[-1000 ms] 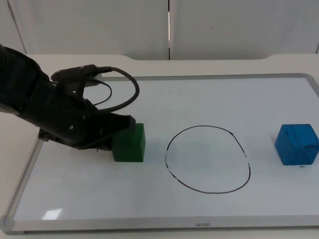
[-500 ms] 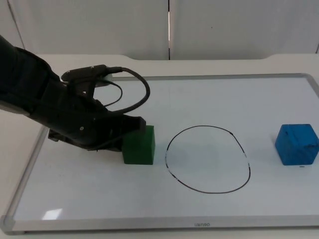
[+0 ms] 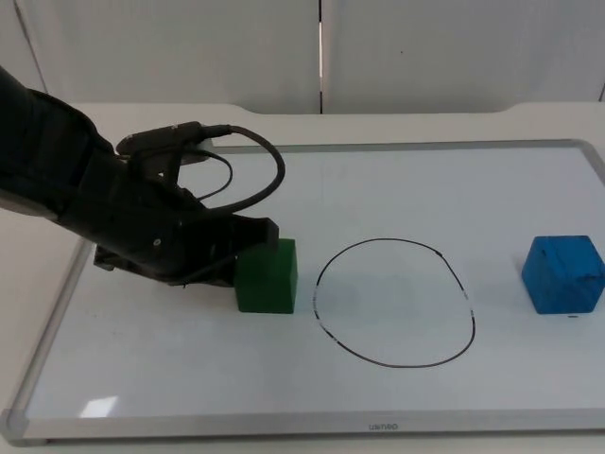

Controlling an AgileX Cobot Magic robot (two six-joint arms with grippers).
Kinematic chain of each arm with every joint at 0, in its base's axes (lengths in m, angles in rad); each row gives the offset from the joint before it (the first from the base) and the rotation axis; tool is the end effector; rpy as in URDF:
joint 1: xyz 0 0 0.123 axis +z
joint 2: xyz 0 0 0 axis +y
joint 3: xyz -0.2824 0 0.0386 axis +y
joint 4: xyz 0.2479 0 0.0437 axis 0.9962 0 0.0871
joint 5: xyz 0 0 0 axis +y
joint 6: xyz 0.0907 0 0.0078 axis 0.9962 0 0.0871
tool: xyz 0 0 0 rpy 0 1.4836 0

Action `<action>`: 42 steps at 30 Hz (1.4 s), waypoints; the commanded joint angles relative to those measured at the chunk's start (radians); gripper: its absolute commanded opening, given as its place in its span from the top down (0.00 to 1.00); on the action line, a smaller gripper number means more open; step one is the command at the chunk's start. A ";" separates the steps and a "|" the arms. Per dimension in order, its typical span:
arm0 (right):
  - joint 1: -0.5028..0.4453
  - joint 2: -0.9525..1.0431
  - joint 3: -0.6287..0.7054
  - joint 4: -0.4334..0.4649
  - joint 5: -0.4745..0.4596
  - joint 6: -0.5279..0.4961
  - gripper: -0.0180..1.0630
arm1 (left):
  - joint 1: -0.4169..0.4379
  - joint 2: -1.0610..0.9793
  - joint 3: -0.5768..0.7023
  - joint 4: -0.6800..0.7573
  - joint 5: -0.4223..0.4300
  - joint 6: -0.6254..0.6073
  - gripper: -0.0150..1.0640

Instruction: Push the two cubes into the marked area.

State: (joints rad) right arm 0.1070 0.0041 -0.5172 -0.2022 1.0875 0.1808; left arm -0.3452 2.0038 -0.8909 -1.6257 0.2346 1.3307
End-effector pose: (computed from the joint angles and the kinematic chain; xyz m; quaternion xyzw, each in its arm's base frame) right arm -0.0065 -0.0170 0.2811 0.0373 0.8516 -0.0261 0.5222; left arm 0.3214 -0.1382 0.0850 0.0554 0.9537 -0.1929 0.2242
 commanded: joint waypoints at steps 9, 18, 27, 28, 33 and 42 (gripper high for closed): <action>-0.004 -0.004 0.001 0.003 0.000 -0.007 0.28 | -0.043 0.001 -0.004 -0.037 0.011 -0.001 0.99; -0.004 -0.004 0.001 0.003 0.000 -0.007 0.28 | -0.060 0.001 -0.004 -0.049 0.002 -0.001 0.99; -0.004 -0.004 0.001 0.003 0.000 -0.007 0.28 | -0.079 0.001 -0.004 -0.060 0.014 -0.001 0.99; -0.004 -0.004 0.001 0.003 0.000 -0.007 0.28 | -0.079 0.001 -0.004 -0.060 0.014 -0.001 0.99; -0.004 -0.004 0.001 0.003 0.000 -0.007 0.28 | -0.089 0.001 -0.004 -0.065 0.010 -0.001 0.99; -0.004 -0.004 0.001 0.003 0.000 -0.007 0.28 | -0.109 0.001 -0.004 -0.115 0.010 0.043 0.99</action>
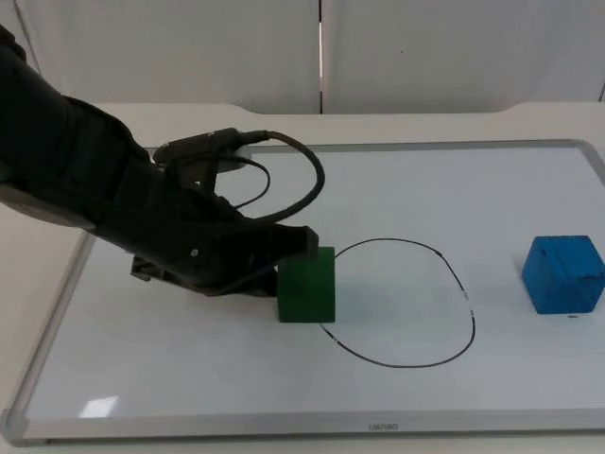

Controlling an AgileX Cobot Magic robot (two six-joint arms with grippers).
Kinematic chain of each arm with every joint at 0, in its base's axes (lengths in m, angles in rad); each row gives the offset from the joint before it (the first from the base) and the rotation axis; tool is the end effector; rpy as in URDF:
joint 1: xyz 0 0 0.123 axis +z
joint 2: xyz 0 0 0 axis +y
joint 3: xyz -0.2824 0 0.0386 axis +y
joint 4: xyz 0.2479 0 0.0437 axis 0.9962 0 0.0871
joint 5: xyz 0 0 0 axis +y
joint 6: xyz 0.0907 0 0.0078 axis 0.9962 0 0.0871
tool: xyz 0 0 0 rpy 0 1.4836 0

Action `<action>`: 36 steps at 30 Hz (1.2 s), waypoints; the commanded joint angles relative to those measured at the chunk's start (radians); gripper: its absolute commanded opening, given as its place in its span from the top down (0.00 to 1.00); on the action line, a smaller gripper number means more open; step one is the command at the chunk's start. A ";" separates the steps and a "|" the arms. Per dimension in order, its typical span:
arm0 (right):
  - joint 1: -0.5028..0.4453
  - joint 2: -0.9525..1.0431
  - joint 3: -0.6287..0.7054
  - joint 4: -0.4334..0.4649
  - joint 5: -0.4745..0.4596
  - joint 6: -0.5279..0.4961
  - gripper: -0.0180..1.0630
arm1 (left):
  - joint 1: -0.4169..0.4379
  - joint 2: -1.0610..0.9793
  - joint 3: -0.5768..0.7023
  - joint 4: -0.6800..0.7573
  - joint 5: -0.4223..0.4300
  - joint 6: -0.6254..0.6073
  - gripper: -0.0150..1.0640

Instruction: Push the two cubes into the marked area.

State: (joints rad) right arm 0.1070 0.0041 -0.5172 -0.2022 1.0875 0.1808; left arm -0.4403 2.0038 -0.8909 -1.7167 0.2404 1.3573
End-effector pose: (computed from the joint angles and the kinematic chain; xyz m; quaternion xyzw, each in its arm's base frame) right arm -0.0065 -0.0170 0.2811 0.0373 0.8516 -0.0261 0.5222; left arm 0.3082 -0.1691 0.0862 0.0704 0.9494 -0.2158 0.2171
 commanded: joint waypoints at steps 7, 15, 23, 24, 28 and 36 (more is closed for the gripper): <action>-0.004 -0.004 0.001 0.003 0.000 -0.007 0.28 | -0.026 0.001 -0.004 -0.028 0.005 0.051 0.99; -0.004 -0.004 0.001 0.003 0.000 -0.009 0.28 | -0.029 0.001 -0.004 -0.028 0.012 0.051 0.99; -0.004 -0.004 0.001 0.003 0.000 -0.009 0.28 | -0.059 0.001 -0.004 -0.028 0.015 0.051 0.99; -0.004 -0.004 0.001 0.003 0.000 -0.009 0.28 | -0.061 0.001 -0.004 -0.028 0.009 0.051 0.99; -0.004 -0.004 0.001 0.003 0.000 -0.009 0.28 | -0.073 0.003 -0.004 -0.028 0.001 0.051 0.99; -0.004 -0.004 0.001 0.003 0.000 -0.009 0.28 | -0.078 0.003 -0.004 -0.028 0.015 0.043 0.99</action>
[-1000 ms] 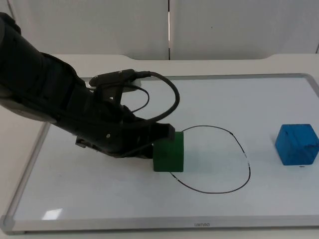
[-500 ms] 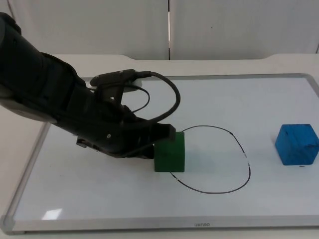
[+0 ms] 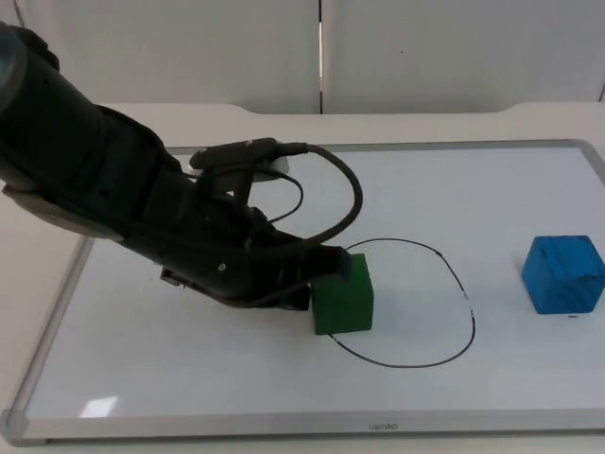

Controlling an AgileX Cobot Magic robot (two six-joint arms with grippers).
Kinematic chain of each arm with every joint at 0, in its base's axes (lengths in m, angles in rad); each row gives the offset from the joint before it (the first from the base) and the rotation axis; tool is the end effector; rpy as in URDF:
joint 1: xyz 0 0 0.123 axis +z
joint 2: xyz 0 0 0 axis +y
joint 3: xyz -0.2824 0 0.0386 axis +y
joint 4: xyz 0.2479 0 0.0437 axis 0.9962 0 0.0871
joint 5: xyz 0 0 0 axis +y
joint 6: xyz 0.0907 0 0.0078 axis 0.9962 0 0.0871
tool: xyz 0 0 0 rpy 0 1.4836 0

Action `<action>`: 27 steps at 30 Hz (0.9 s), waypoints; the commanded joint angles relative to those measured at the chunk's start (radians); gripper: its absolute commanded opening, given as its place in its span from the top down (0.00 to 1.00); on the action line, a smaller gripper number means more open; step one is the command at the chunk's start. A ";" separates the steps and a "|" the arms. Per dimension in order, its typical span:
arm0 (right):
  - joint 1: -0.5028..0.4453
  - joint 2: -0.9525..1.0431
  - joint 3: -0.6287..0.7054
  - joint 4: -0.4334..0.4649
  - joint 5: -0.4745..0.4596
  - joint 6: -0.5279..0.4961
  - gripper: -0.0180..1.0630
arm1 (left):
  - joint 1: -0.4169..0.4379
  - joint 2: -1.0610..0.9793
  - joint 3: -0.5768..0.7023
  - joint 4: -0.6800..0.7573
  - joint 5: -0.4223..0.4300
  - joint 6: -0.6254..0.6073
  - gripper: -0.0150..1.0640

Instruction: Push the two cubes into the marked area.

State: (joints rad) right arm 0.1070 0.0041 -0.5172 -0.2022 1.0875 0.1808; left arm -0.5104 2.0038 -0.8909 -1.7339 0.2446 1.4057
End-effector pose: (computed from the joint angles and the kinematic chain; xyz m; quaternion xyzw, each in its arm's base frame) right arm -0.0065 -0.0170 0.2811 0.0373 0.8516 -0.0261 0.5222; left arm 0.2957 -0.1906 0.0865 0.1187 0.9437 -0.2224 0.2143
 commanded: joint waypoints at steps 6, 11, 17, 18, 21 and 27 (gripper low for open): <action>-0.004 -0.004 0.001 0.003 0.000 -0.009 0.28 | -0.029 0.003 -0.004 -0.011 0.007 -0.005 0.99; -0.004 -0.004 0.001 0.003 0.000 -0.009 0.28 | -0.037 0.004 -0.011 -0.011 0.004 -0.005 0.99; -0.004 -0.004 0.001 0.003 0.000 -0.009 0.28 | -0.037 0.041 -0.063 -0.011 0.026 0.000 0.99; -0.004 -0.004 0.001 0.003 0.000 -0.009 0.28 | -0.037 0.054 -0.067 -0.011 0.050 0.000 0.99; -0.004 -0.004 0.001 0.003 0.000 -0.009 0.28 | -0.037 0.060 -0.067 -0.011 0.045 0.001 0.99; -0.004 -0.004 0.001 0.003 0.000 -0.009 0.28 | -0.037 0.053 -0.070 -0.011 0.011 0.001 0.99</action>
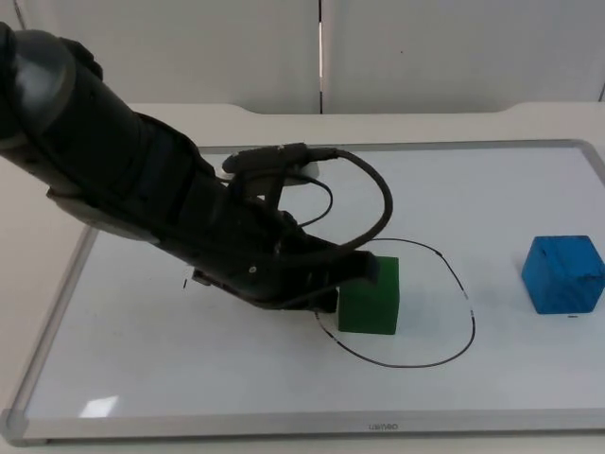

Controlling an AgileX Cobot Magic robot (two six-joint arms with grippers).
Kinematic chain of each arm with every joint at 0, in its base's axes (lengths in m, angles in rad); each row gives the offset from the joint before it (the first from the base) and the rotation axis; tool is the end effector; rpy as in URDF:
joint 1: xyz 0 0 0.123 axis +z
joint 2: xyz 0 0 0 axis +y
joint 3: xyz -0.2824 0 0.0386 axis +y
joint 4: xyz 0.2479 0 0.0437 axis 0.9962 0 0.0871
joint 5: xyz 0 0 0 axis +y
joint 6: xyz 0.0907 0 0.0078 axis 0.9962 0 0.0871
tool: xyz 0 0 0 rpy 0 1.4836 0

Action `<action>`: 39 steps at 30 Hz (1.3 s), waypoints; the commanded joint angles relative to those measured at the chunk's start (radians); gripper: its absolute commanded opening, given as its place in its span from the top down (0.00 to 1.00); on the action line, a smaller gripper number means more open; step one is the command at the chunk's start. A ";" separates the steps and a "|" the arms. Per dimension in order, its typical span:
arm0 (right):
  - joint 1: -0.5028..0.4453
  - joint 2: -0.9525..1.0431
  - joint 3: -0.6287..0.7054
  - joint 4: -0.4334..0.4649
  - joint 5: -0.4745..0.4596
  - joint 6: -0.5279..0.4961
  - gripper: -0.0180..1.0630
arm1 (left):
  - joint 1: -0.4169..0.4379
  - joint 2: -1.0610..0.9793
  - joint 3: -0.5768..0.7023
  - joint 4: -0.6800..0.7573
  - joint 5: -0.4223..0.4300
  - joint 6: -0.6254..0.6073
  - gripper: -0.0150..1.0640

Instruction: Push the two cubes into the marked area.

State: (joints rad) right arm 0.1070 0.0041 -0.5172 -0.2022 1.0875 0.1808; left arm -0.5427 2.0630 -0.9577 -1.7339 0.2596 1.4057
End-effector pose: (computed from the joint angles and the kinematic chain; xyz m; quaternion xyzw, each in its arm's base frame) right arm -0.0065 -0.0170 0.2811 0.0373 0.8516 -0.0261 0.5222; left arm 0.3025 -0.2095 0.0789 0.1362 0.9391 -0.2341 0.2118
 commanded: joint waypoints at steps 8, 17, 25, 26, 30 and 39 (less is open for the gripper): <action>-0.004 -0.004 0.001 0.003 0.000 -0.009 0.28 | -0.004 -0.144 0.001 0.046 -0.230 0.001 0.99; -0.004 -0.004 0.001 0.005 0.000 -0.008 0.28 | -0.002 -0.382 0.006 0.143 -0.227 0.002 0.99; -0.004 -0.004 0.001 0.005 0.000 -0.008 0.28 | -0.002 -0.595 0.006 0.265 -0.096 -0.001 0.99; -0.004 -0.004 0.001 0.005 0.000 -0.008 0.28 | -0.002 -0.621 0.006 0.265 -0.075 -0.001 0.99; -0.004 -0.004 0.001 0.005 0.000 -0.008 0.28 | -0.002 -0.696 0.006 0.275 -0.026 -0.008 0.99; -0.004 -0.004 0.001 0.005 0.000 -0.008 0.28 | -0.002 -0.897 0.006 0.716 0.017 -0.431 0.99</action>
State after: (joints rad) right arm 0.1070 0.0041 -0.5172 -0.1984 1.0875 0.1808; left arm -0.5427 1.2180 -0.9560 -1.1949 0.2477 1.1423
